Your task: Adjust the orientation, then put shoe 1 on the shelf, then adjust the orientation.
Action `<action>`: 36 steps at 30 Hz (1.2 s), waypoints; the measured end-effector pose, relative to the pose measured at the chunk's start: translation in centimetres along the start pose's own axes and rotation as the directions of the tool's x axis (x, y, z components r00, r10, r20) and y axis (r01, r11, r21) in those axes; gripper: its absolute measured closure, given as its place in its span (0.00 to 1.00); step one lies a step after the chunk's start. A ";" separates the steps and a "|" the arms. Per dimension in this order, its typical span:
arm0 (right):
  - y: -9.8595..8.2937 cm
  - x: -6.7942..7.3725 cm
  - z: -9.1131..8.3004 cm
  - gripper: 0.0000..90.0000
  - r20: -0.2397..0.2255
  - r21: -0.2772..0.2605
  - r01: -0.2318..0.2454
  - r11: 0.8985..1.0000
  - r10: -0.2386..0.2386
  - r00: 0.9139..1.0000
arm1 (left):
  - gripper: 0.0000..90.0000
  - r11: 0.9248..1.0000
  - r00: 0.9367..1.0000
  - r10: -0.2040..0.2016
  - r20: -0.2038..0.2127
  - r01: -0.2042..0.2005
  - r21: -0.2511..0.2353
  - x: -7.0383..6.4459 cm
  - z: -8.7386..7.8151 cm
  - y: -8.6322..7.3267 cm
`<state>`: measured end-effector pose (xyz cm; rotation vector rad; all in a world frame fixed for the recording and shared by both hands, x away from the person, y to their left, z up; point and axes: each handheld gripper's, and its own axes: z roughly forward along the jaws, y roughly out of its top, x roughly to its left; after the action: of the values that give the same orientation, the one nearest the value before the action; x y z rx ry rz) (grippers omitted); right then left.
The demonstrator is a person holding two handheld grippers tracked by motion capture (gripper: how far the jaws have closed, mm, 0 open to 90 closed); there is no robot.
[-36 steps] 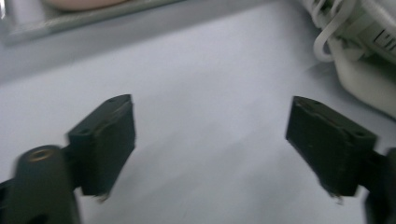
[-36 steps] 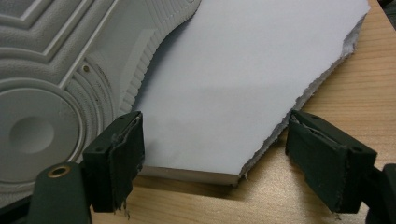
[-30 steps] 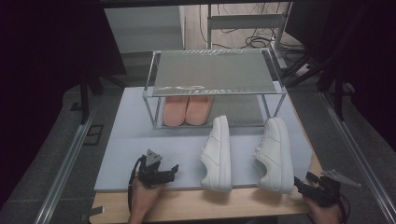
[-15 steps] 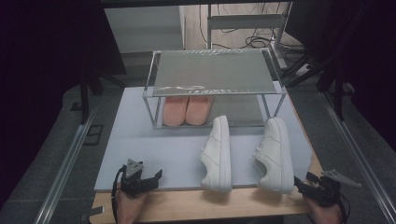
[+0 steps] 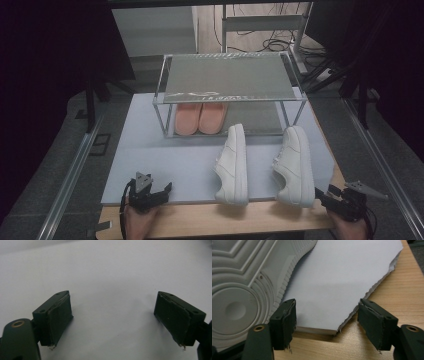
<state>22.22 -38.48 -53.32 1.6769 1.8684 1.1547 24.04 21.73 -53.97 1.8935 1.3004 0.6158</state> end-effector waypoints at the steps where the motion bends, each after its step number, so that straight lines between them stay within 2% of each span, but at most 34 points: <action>1: 0.1 0.1 -0.1 0.37 0.001 0.008 -0.002 1.000 0.002 1.000 | 0.16 1.000 1.000 -0.001 -0.002 0.001 0.000 0.0 0.0 0.0; 5: 0.8 0.7 -0.5 0.40 0.008 0.031 0.023 0.999 -0.023 1.000 | 0.15 1.000 1.000 -0.003 -0.006 0.003 0.000 -0.1 0.1 0.1; 11: 2.4 1.4 -1.7 0.44 0.010 0.027 0.067 0.997 -0.067 0.998 | 0.15 1.000 1.000 -0.003 -0.007 0.003 0.000 -0.1 0.1 0.1; 18: 4.4 1.8 -2.4 0.47 0.001 0.023 0.073 0.997 -0.073 0.997 | 0.15 1.000 1.000 -0.004 -0.008 0.004 0.001 -0.1 0.1 0.1; 22: 5.3 2.6 -2.7 0.51 0.008 0.019 0.100 0.995 -0.100 0.995 | 0.15 1.000 1.000 -0.005 -0.010 0.005 0.000 -0.1 0.1 0.1; 25: 6.1 2.9 -3.0 0.53 0.001 0.015 0.105 0.994 -0.105 0.994 | 0.15 1.000 1.000 -0.006 -0.009 0.006 0.000 -0.1 0.1 0.1; 29: 7.1 3.5 -3.2 0.59 -0.016 0.036 0.082 0.996 -0.081 0.997 | 0.15 1.000 1.000 -0.006 -0.010 0.006 0.001 -0.1 0.1 0.1; 36: 8.5 4.8 -3.3 0.65 -0.050 0.031 0.116 0.993 -0.114 0.992 | 0.15 1.000 1.000 -0.007 -0.012 0.007 0.001 -0.1 0.1 0.1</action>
<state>24.13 -35.41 -43.71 1.5494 1.9962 1.1322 24.11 21.55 -53.96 1.8878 1.3146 0.6233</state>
